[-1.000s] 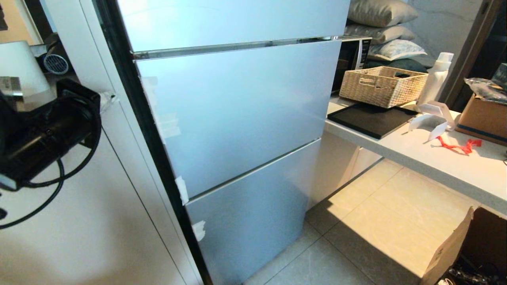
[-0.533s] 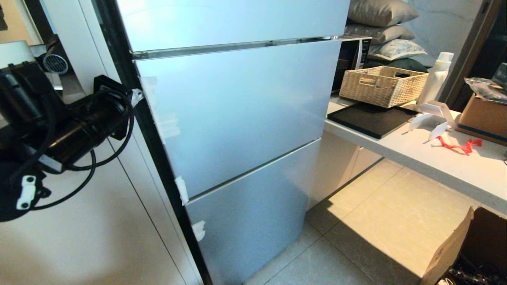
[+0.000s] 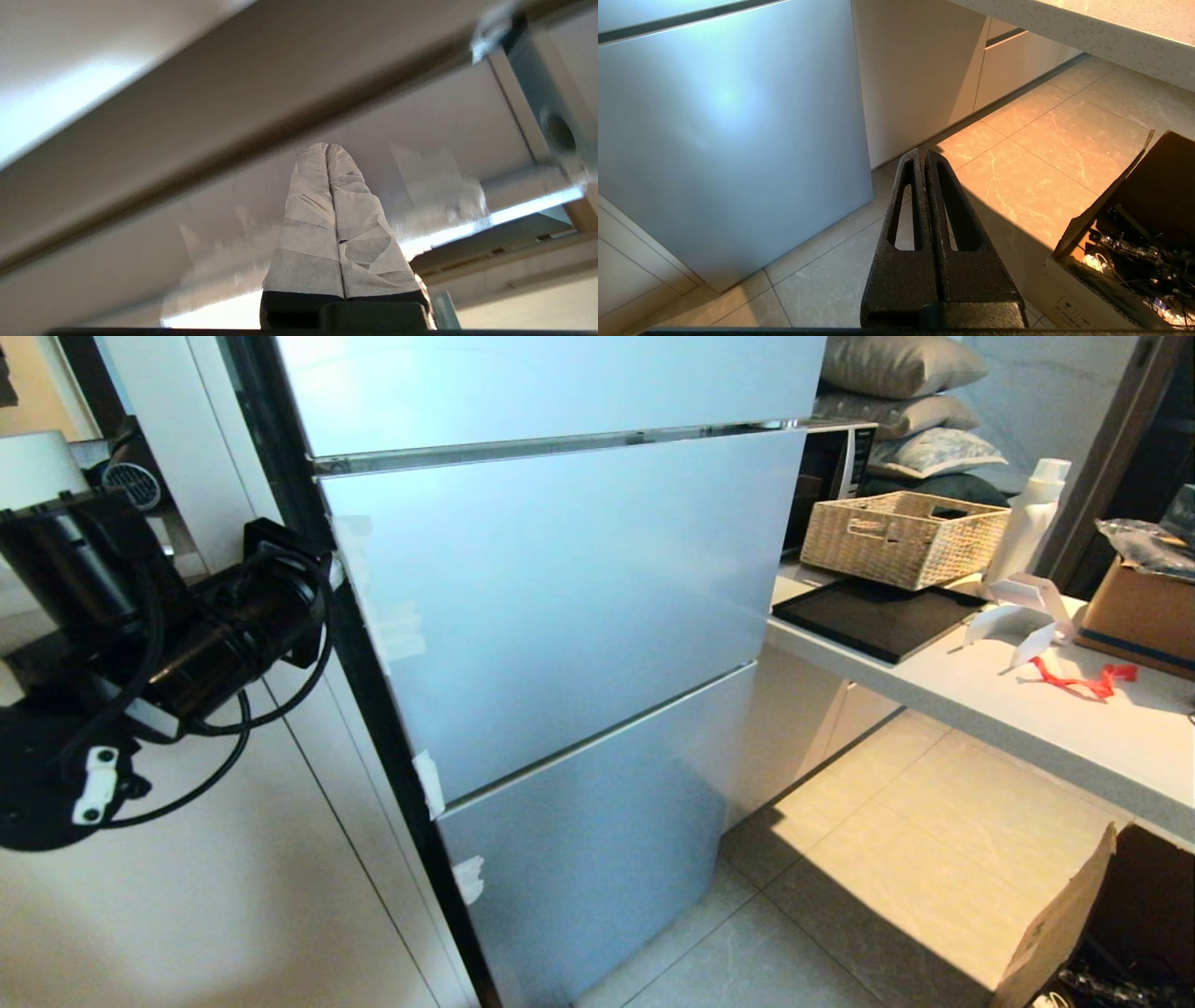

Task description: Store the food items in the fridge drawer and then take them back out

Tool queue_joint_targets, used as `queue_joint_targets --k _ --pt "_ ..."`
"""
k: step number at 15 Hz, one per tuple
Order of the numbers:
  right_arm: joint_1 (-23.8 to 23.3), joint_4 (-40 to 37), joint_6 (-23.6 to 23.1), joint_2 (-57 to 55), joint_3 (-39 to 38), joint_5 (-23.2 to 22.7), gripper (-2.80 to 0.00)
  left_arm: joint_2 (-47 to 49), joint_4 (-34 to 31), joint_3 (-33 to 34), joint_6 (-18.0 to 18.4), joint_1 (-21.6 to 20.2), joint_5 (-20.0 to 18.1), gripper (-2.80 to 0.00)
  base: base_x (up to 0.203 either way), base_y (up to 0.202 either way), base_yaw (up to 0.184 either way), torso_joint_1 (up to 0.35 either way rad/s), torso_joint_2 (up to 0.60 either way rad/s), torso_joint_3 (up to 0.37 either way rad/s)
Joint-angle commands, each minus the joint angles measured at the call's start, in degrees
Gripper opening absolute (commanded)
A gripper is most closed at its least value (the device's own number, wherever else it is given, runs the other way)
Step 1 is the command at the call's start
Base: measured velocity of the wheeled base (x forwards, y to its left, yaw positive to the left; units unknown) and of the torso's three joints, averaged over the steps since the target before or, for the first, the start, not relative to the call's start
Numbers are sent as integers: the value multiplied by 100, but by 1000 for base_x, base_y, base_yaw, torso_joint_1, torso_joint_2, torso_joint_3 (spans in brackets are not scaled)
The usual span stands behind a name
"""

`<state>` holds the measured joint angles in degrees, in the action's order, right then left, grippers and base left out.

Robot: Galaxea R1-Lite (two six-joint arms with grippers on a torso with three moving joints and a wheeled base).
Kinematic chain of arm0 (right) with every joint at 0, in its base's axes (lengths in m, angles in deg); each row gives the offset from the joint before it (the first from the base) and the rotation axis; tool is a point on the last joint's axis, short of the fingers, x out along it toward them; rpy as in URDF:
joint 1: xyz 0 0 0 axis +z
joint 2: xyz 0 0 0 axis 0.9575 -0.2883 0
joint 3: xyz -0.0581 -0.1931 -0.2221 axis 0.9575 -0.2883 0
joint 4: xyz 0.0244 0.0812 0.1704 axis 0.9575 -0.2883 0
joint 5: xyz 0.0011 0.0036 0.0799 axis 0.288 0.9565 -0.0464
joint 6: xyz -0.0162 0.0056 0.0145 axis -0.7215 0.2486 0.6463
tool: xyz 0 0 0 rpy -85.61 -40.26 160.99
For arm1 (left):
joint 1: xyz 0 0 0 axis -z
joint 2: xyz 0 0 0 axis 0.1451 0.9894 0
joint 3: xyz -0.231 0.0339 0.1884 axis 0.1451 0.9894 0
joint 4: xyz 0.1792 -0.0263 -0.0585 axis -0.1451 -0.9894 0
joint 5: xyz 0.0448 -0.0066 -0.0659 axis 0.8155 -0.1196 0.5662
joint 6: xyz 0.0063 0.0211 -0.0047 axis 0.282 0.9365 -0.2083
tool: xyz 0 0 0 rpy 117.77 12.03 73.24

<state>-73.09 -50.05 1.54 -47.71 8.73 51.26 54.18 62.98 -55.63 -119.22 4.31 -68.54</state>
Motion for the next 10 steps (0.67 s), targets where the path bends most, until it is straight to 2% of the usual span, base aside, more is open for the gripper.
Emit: queue_joint_targets --k 1,10 --pt "2 -1 1 -5 0 10 -280 -185 23 183 -53 100 -29 -280 0 0 0 0 0 0" --pt "2 -1 1 -5 0 1 -280 -343 14 599 -59 360 -77 -280 0 0 0 0 0 0"
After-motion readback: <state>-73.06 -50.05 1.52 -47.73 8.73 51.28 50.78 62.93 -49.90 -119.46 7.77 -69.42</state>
